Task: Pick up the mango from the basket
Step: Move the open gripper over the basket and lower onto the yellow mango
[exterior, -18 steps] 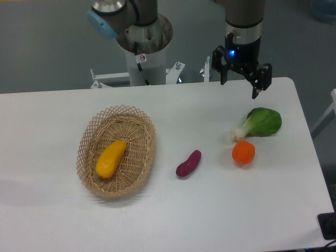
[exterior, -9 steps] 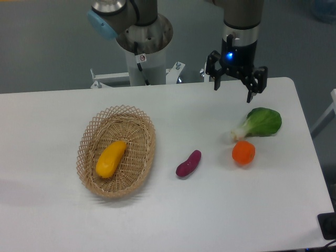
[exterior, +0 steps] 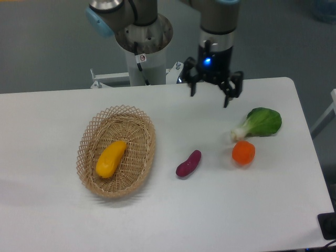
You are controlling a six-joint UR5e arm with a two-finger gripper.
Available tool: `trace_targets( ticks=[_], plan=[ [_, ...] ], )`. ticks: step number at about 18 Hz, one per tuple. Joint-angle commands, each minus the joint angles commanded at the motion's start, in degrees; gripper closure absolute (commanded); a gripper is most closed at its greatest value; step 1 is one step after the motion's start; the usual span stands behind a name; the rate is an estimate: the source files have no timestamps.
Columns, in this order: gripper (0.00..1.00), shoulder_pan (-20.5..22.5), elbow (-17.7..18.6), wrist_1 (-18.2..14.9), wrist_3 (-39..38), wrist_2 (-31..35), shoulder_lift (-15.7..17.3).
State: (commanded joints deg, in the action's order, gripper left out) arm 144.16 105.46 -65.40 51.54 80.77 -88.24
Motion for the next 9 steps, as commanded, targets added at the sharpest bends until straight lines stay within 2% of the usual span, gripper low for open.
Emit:
trace_targets(
  ticks=[2, 5, 9],
  plan=[
    [0.00, -3.87, 1.49, 0.09, -3.62, 0.09, -0.96],
    [0.00, -9.40, 1.59, 0.70, -10.20, -0.18, -4.82],
    [0.00, -16.88, 1.76, 9.74, -19.97, -0.18, -11.42]
  ],
)
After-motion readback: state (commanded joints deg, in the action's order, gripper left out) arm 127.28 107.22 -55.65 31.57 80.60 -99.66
